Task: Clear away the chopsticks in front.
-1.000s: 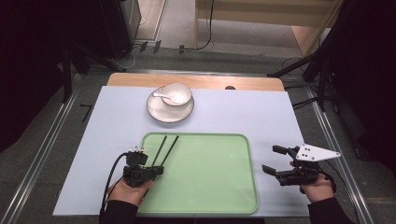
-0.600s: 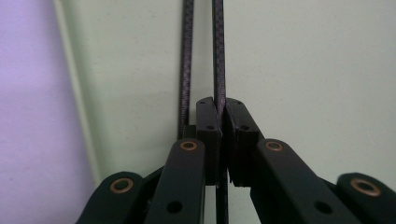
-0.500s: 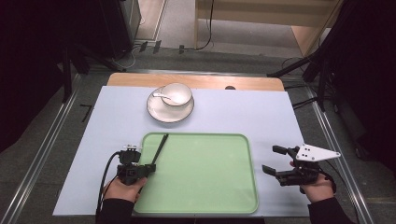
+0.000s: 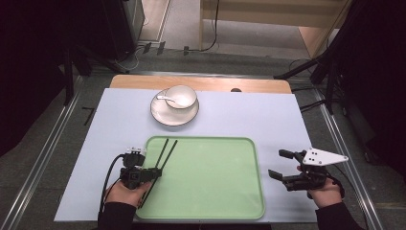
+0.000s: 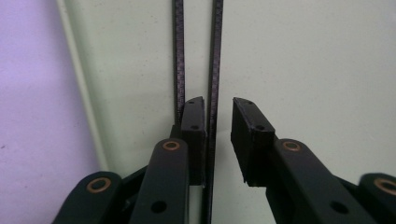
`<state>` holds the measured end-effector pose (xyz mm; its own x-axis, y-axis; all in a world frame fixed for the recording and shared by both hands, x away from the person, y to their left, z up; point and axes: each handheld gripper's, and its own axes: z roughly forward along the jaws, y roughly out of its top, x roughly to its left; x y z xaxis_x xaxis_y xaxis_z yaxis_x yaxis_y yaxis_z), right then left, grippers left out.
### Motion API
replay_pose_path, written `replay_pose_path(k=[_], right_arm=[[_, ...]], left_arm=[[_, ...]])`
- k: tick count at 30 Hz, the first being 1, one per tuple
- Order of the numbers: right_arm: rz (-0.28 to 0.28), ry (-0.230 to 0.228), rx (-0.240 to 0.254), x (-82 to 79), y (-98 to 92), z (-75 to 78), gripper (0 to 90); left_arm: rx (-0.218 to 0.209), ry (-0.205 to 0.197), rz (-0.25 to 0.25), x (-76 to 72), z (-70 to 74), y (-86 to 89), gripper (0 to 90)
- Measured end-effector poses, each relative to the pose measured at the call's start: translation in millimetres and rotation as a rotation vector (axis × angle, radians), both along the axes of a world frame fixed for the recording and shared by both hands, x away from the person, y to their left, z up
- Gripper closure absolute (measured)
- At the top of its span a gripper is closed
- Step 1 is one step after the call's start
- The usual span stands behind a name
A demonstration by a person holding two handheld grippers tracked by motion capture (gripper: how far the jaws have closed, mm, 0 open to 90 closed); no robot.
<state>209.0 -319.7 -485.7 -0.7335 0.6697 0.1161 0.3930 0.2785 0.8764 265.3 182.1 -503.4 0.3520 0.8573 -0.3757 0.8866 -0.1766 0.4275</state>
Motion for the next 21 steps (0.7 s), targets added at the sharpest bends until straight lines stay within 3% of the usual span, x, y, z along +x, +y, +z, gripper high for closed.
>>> replay_pose_path(k=[3, 10, 12, 13, 14, 21], right_arm=[[0.001, 0.001, -0.002, -0.1, 0.4, 0.1, 16.7], [0.009, 0.001, -0.008, 0.5, 1.2, -0.6, 16.7], [0.007, 0.003, -0.006, 0.4, 0.6, -0.6, 16.7], [0.007, 0.003, -0.006, 0.4, 0.6, -0.6, 16.7], [0.005, 0.003, -0.005, 0.5, 0.3, -0.8, 16.7], [0.013, 0.001, -0.002, -0.1, 1.7, -0.3, 16.6]], left_arm=[[-0.024, 0.019, -0.002, 2.3, 1.0, 2.4, 68.5], [-0.077, -0.014, -0.057, 6.9, 15.1, 9.4, 57.6], [-0.080, -0.042, -0.110, 9.7, 20.6, 13.4, 50.4], [-0.080, -0.042, -0.110, 9.7, 20.6, 13.4, 47.1], [-0.070, -0.041, -0.153, 12.5, 23.1, 18.6, 42.4], [-0.067, -0.113, -0.203, 14.5, 31.3, 35.7, 36.6]])
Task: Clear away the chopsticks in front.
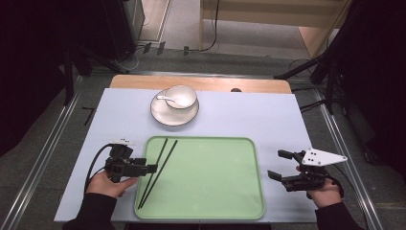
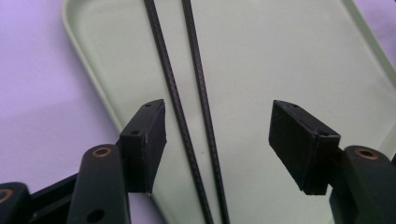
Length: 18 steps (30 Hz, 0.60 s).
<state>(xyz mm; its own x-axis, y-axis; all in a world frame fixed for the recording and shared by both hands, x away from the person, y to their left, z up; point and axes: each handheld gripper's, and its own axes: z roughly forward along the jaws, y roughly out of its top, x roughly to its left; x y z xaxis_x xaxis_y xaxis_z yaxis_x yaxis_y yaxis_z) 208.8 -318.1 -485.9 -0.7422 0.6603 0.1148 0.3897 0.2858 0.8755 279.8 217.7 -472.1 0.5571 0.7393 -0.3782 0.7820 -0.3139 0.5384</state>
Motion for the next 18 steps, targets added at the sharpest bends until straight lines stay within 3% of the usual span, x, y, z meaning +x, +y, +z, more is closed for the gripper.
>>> replay_pose_path(k=[1, 8, 11, 16, 17, 18], right_arm=[[0.000, 0.002, 0.000, 0.1, 0.0, -0.4, 16.7], [-0.004, 0.003, 0.004, -0.3, -1.2, -0.8, 16.6], [-0.003, 0.007, 0.007, -0.3, -0.8, -0.7, 16.6], [-0.003, 0.008, 0.009, -0.5, -0.5, -0.7, 16.6], [-0.004, 0.006, 0.008, -0.7, -0.8, -0.5, 16.7], [-0.003, 0.005, 0.010, -0.8, -0.8, -0.4, 16.6]], left_arm=[[0.003, -0.038, -0.014, 1.8, 3.6, 8.3, 36.0], [0.021, -0.107, -0.029, 3.9, 5.2, 36.9, 35.0], [0.027, -0.161, -0.038, 3.2, 4.9, 52.3, 34.5], [0.022, -0.186, -0.043, 2.9, 6.3, 64.4, 31.0], [0.017, -0.213, -0.025, 1.6, 8.3, 72.2, 30.2], [0.017, -0.213, -0.025, 1.6, 8.3, 72.2, 29.5]])
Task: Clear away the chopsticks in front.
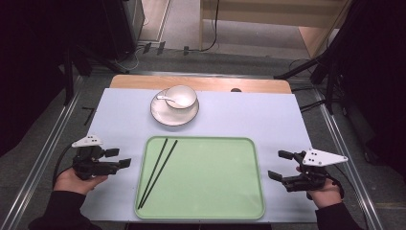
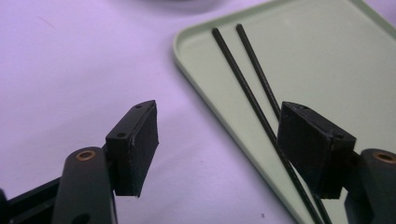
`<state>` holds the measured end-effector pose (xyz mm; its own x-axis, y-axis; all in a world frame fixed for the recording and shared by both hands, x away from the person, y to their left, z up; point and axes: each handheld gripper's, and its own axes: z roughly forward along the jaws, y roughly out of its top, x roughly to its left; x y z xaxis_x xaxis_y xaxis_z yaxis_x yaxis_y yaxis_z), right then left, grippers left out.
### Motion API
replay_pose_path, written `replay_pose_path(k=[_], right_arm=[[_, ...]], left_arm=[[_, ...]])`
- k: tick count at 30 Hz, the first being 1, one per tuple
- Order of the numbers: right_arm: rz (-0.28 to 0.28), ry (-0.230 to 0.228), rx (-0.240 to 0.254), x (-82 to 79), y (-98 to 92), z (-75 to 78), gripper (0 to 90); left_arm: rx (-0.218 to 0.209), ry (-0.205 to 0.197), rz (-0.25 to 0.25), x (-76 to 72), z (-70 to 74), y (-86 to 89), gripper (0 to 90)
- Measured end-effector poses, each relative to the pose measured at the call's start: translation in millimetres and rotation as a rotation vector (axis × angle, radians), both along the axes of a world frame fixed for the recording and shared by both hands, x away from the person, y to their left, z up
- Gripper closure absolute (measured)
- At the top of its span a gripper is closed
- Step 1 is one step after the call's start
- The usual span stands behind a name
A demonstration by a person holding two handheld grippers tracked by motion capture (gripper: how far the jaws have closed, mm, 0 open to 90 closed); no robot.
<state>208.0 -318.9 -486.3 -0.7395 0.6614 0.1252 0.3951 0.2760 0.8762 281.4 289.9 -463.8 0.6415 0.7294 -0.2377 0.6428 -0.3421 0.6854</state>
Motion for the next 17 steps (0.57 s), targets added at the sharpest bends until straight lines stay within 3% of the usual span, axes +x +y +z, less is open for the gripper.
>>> replay_pose_path(k=[6, 7, 9, 17], right_arm=[[0.000, 0.001, 0.004, -0.2, -0.4, 0.1, 16.7], [-0.001, 0.001, 0.003, -0.2, -0.4, 0.2, 16.6], [0.002, 0.001, 0.005, 0.0, -0.3, 0.2, 16.8], [0.004, 0.004, 0.007, 0.1, -0.3, 0.2, 17.7]], left_arm=[[-0.003, -0.055, 0.034, -2.1, 0.2, 16.1, 27.5], [0.010, -0.080, 0.035, -2.9, -0.9, 18.7, 27.3], [0.023, -0.092, 0.024, -3.4, -2.2, 19.7, 27.1], [0.026, -0.074, 0.039, -2.6, -4.4, 20.1, 26.2]])
